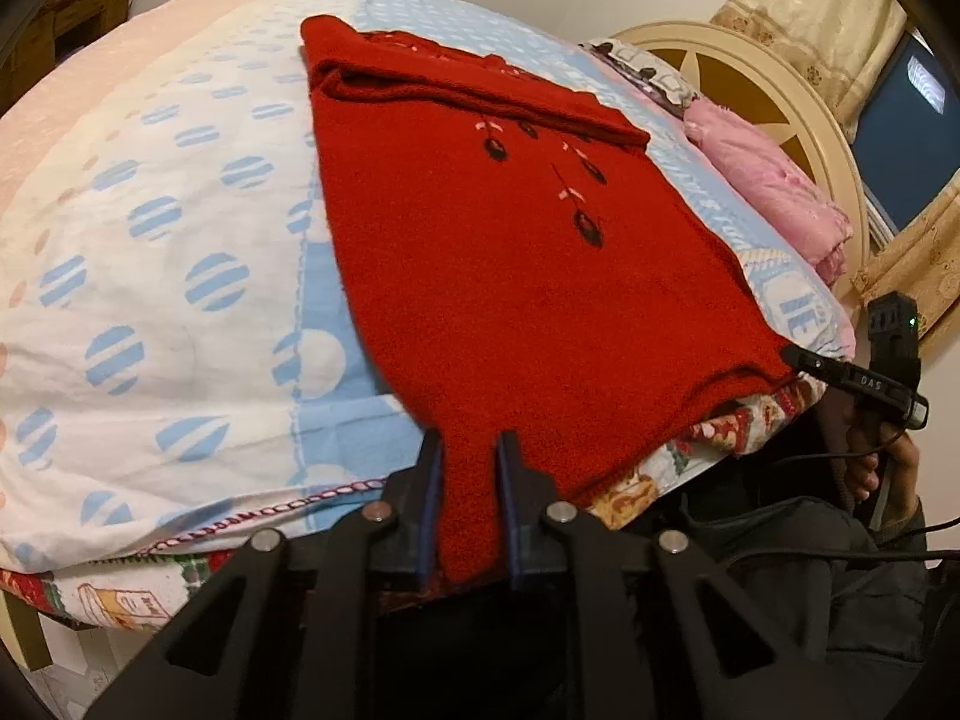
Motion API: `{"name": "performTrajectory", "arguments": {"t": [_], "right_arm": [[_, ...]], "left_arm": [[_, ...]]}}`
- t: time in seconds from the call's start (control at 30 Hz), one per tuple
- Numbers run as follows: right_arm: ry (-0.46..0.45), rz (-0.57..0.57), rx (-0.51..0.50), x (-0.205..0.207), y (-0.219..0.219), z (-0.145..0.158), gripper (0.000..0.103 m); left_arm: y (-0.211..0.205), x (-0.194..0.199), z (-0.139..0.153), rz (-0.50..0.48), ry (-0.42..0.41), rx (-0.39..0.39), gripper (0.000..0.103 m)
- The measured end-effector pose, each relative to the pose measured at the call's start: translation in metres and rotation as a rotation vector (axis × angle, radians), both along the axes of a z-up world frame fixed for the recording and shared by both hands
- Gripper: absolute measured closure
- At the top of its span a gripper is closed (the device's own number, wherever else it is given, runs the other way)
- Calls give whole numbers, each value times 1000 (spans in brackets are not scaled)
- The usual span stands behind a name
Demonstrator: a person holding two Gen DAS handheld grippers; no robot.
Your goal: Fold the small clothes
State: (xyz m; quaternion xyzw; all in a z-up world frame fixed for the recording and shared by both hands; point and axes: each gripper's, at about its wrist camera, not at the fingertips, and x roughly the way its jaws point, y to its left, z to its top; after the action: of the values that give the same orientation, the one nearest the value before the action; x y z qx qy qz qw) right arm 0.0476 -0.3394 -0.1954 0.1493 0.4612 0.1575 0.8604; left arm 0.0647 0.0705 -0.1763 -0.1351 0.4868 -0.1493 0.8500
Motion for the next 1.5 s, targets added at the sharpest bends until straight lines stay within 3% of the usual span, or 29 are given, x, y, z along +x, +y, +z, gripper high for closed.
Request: {"name": "performTrajectory", "arguments": {"t": [0.07,0.2,0.27,0.3,0.33,0.5,0.77,0.87,1.2,1.37,1.5], "right_arm": [[3,-2,11,0,-1,-2,87],[5,-5,31,1,-4,-5,87],[2,-8,45,1,-5,-5,87],[-2,-11,50,0,-6,-4,90],[-8,-14,53,0,-7,-3,94],[-114,-30,102,-7,-13,19,95],[-224,-35,188,-7,-15,54,95],[-241,-38,223,3,-15,66,95],[-295,-34,232,46,-10,102,95],[-300,-34,257,78,-14,112,95],[-292,-31,248,110,-10,119,95]], "left_arm": [[-1,1,0,-1,3,2,85],[1,2,-4,-8,13,-45,71],[0,0,-1,-20,0,-41,77],[0,0,-1,-22,-6,-39,91],[1,-1,0,-25,-6,-50,94],[9,-2,16,-18,-67,-81,94],[25,8,41,-3,-124,-209,94],[31,19,47,11,-132,-243,94],[40,50,82,21,-236,-230,94],[50,76,80,34,-232,-292,94],[57,105,81,54,-227,-294,94]]}}
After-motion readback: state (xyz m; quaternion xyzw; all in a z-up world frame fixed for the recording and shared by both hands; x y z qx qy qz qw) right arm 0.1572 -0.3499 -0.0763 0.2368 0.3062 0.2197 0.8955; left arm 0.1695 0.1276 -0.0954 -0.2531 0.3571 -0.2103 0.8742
